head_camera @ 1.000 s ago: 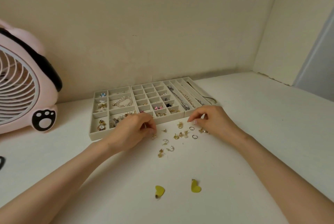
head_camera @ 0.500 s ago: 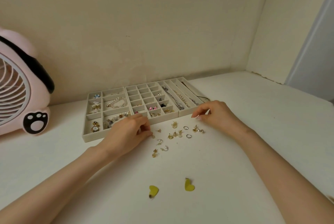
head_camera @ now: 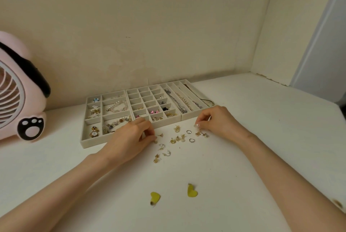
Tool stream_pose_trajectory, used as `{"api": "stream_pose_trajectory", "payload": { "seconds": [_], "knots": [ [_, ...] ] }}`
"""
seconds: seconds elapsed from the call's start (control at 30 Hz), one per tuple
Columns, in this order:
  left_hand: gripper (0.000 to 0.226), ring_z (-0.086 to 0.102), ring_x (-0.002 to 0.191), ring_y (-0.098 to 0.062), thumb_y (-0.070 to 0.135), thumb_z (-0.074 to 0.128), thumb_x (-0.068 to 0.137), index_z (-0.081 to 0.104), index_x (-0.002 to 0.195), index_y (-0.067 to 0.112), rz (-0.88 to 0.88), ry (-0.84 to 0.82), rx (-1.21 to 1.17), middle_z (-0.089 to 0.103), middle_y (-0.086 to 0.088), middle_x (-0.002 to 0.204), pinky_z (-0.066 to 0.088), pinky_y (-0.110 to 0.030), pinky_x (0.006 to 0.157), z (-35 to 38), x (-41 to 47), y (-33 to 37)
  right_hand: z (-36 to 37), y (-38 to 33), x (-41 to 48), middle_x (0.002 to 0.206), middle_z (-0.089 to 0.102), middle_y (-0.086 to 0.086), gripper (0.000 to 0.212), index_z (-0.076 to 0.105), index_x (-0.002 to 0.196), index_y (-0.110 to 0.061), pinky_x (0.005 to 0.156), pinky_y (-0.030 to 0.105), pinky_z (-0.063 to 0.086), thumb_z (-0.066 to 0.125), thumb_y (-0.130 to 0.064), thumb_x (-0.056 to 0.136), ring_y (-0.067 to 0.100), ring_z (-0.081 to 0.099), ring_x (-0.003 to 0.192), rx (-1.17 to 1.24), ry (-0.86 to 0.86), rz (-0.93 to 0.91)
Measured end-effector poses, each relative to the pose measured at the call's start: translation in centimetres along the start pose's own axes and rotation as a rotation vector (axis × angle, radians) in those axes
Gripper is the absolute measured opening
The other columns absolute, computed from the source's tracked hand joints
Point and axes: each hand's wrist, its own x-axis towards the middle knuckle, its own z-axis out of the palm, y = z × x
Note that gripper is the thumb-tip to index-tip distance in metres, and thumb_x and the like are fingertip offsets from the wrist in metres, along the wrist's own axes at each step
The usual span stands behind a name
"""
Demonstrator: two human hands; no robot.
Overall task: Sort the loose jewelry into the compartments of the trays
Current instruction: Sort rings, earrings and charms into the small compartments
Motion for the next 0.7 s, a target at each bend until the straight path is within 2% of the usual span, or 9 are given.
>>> {"api": "stream_pose_trajectory", "payload": {
  "seconds": [0.1, 0.23, 0.3, 0.5, 0.63, 0.7],
  "knots": [
    [0.004, 0.049, 0.065, -0.004, 0.026, 0.062, 0.088, 0.061, 0.087, 0.023, 0.007, -0.003, -0.005, 0.044, 0.024, 0.08, 0.045, -0.026, 0.061, 0.0, 0.0, 0.0, -1.1, 0.2, 0.1, 0.07, 0.062, -0.014, 0.011, 0.07, 0.071, -0.026, 0.074, 0.029, 0.045, 0.076, -0.019, 0.076, 0.001, 0.05, 0.065, 0.024, 0.013, 0.005],
    [0.003, 0.048, 0.065, -0.002, 0.026, 0.061, 0.088, 0.061, 0.087, 0.023, 0.006, -0.009, -0.007, 0.044, 0.023, 0.08, 0.045, -0.025, 0.062, 0.1, 0.0, 0.0, -2.5, 0.4, -0.4, 0.06, 0.061, -0.012, 0.01, 0.072, 0.069, -0.02, 0.054, 0.016, 0.038, 0.081, -0.024, 0.071, -0.002, 0.049, 0.051, 0.007, -0.198, 0.066],
    [0.003, 0.049, 0.066, -0.003, 0.025, 0.061, 0.088, 0.062, 0.088, 0.023, 0.007, -0.012, -0.008, 0.046, 0.021, 0.082, 0.045, -0.027, 0.063, 0.1, -0.1, 0.0, -2.2, 0.4, -0.5, 0.057, 0.062, -0.012, 0.011, 0.072, 0.071, -0.017, 0.053, 0.014, 0.036, 0.081, -0.023, 0.07, -0.003, 0.05, 0.05, -0.026, -0.245, 0.081],
    [0.002, 0.048, 0.066, -0.002, 0.024, 0.061, 0.088, 0.062, 0.087, 0.024, 0.01, -0.014, -0.014, 0.047, 0.02, 0.083, 0.045, -0.025, 0.064, 0.1, 0.0, -0.1, -2.0, 0.6, -0.2, 0.064, 0.066, -0.01, 0.011, 0.071, 0.065, -0.019, 0.06, 0.018, 0.042, 0.08, -0.017, 0.071, 0.004, 0.056, 0.062, -0.034, -0.191, 0.087],
    [0.002, 0.048, 0.066, -0.002, 0.024, 0.06, 0.088, 0.062, 0.088, 0.024, 0.015, -0.017, -0.013, 0.048, 0.019, 0.085, 0.044, -0.025, 0.063, 0.2, -0.1, 0.0, -1.9, 0.6, -0.3, 0.064, 0.067, -0.004, 0.016, 0.07, 0.067, -0.017, 0.054, 0.012, 0.042, 0.077, -0.003, 0.073, 0.005, 0.059, 0.058, 0.028, -0.186, 0.066],
    [0.002, 0.048, 0.066, -0.001, 0.024, 0.06, 0.088, 0.062, 0.088, 0.024, 0.018, -0.02, -0.01, 0.047, 0.019, 0.085, 0.043, -0.024, 0.063, 0.2, -0.1, 0.0, -1.9, 0.7, -0.2, 0.063, 0.066, 0.001, 0.021, 0.069, 0.068, -0.015, 0.053, 0.014, 0.045, 0.074, 0.005, 0.073, 0.009, 0.061, 0.056, 0.065, -0.185, 0.06]
  ]
}}
